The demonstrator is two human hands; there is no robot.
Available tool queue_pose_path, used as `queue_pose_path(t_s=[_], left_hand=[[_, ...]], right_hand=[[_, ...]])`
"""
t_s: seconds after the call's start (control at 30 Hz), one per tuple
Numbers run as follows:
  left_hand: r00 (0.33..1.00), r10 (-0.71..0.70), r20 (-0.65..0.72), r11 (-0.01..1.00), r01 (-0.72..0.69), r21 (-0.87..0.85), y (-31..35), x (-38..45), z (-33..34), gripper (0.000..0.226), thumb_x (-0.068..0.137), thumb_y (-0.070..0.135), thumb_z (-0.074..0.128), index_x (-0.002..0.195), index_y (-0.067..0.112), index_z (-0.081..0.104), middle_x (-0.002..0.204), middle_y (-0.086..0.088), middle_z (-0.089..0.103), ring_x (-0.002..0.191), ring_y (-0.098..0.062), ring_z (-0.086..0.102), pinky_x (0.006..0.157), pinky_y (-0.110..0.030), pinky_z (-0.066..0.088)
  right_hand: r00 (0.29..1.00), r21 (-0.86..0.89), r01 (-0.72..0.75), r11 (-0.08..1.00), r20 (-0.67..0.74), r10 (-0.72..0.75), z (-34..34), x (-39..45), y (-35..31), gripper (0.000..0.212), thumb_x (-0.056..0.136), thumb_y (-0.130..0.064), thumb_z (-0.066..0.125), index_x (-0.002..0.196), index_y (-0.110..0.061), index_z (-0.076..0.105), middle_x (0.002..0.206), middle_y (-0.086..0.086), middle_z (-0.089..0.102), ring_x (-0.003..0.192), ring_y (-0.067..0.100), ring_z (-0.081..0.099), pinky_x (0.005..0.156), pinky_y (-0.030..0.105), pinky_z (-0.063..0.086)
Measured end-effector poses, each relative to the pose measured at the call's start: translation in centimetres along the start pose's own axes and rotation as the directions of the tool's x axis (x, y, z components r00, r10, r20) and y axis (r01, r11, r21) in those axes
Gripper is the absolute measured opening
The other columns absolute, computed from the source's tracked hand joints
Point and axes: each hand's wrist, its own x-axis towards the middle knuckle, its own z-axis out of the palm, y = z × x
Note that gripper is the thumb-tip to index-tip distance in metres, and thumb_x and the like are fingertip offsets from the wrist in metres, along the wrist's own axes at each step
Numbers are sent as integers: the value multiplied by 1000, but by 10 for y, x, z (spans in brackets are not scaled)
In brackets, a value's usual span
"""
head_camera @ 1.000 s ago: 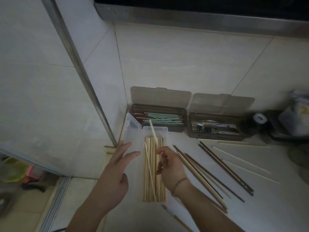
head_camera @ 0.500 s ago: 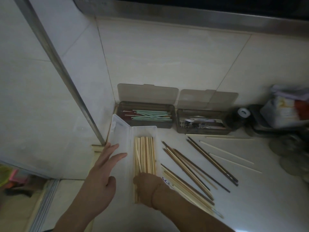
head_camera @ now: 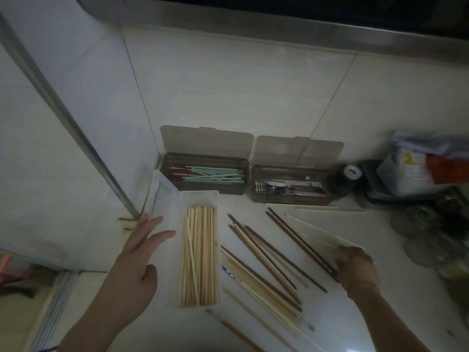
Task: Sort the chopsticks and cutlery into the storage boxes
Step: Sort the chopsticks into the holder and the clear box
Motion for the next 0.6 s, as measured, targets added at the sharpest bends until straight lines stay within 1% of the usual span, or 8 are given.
queue_pose_path(t_s=[0.07,0.23,0.3,0.33,0.4,0.43,0.53,0.6], left_hand=[[1000,-13,-12,1000,13,5,2,0,1,83,65,-30,45,120,31,57,147,13,37,146,-2,11,112,-13,12],[998,-68,-9,997,69,30,8,2,2,75,68,-26,49,119,27,59,146,11,40,145,1,11,111,-12,10],[996,-91,-7,995,91,37,11,3,2,71,68,-25,51,120,23,60,145,9,42,145,1,11,115,-21,14],[995,-103,-10,994,104,36,13,3,2,70,69,-25,52,120,22,61,145,9,42,145,2,11,117,-30,19],[991,-133,-8,990,133,40,17,3,1,68,69,-24,53,121,20,61,144,11,42,144,2,12,113,-47,33],[990,-144,-6,989,144,43,19,3,1,68,70,-24,53,121,20,61,144,12,42,144,2,12,109,-51,36],[989,-151,0,988,151,38,21,4,0,69,71,-22,54,120,26,60,143,13,41,144,4,11,111,-49,34],[990,-144,1,989,144,37,20,3,-1,70,71,-21,54,119,30,58,144,14,41,143,5,10,113,-46,32]], right_hand=[[1000,-50,21,999,23,-20,8,-1,10,29,90,-20,61,119,-18,65,124,10,57,111,33,54,90,36,47],[997,61,-4,998,-77,9,12,5,9,29,88,-19,64,116,-19,66,121,13,56,109,35,52,84,38,45],[998,86,-13,996,-64,19,10,9,6,30,88,-20,63,118,-22,65,122,11,54,108,35,53,85,38,46],[998,75,-18,997,-52,22,8,11,5,28,89,-22,62,117,-24,65,120,10,53,106,34,54,83,37,46],[998,32,-29,999,-46,31,7,12,3,22,90,-24,60,110,-26,68,117,9,52,104,33,53,77,34,43],[998,-4,-37,999,-45,37,7,12,3,20,90,-25,59,108,-26,68,117,8,51,105,32,50,75,32,41],[998,-150,-62,987,-43,56,0,11,-4,20,90,-18,53,105,-25,64,117,4,50,110,28,43,75,30,40],[993,-121,-69,990,-104,56,-10,9,-16,22,88,-11,50,102,-20,64,111,7,55,105,29,45,76,32,43]])
